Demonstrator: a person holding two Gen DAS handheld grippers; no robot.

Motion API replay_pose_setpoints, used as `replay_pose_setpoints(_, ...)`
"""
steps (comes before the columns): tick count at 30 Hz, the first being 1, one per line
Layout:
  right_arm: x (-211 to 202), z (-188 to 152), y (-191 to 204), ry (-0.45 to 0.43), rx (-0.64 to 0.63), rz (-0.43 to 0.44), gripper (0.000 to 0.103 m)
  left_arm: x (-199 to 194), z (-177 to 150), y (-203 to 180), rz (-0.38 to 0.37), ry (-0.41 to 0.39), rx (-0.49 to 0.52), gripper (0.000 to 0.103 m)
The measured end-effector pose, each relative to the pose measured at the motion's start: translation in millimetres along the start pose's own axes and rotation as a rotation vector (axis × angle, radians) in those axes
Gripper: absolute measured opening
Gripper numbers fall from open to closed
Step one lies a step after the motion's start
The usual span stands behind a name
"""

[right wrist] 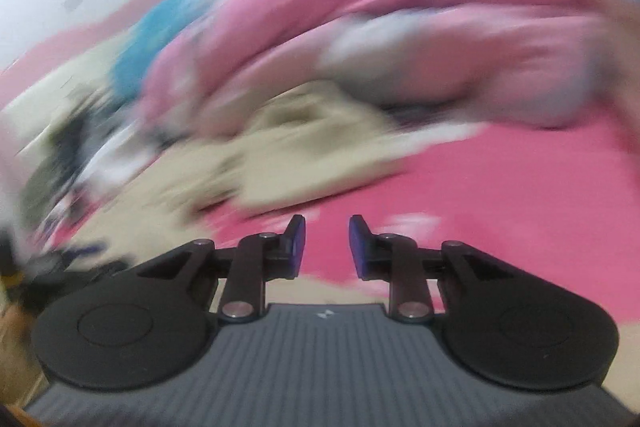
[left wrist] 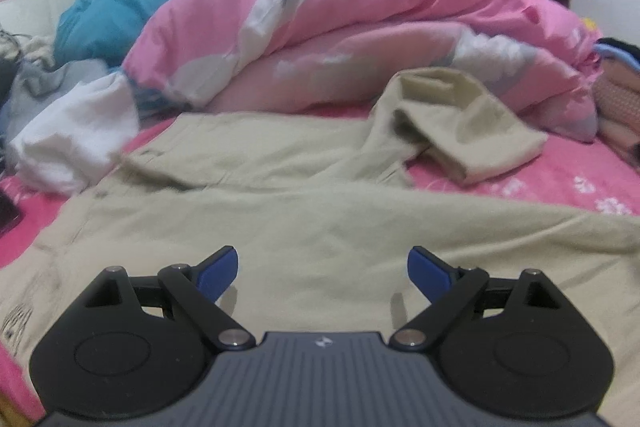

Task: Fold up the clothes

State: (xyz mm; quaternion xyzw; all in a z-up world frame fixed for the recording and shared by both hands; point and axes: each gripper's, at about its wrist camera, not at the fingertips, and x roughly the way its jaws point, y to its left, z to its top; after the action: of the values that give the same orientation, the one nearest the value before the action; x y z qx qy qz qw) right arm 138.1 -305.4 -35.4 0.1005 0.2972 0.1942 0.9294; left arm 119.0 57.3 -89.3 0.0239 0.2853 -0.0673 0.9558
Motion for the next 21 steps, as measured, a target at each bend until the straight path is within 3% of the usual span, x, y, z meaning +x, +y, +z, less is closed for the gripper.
replay_pose_setpoints(6, 70, -34, 70, 0.218, -0.25, 0.094, 0.013, 17, 9, -11, -0.071, -0.036, 0.007, 0.093)
replay_pose_setpoints(8, 73, -54, 85, 0.264, -0.328, 0.089, 0.013, 25, 7, -14, -0.083, -0.026, 0.006, 0.093)
replay_pose_setpoints(13, 61, -47, 103, 0.31, -0.456, 0.156, 0.013, 42, -7, -14, -0.075, 0.043, 0.004, 0.093)
replay_pose_setpoints(17, 60, -10, 98, 0.238, -0.409, 0.184, 0.014, 40, -12, -11, -0.078, 0.029, -0.002, 0.093)
replay_pose_setpoints(21, 96, 26, 78, 0.215, -0.226, 0.187, 0.017, 39, -15, -10, -0.084, 0.017, -0.007, 0.093)
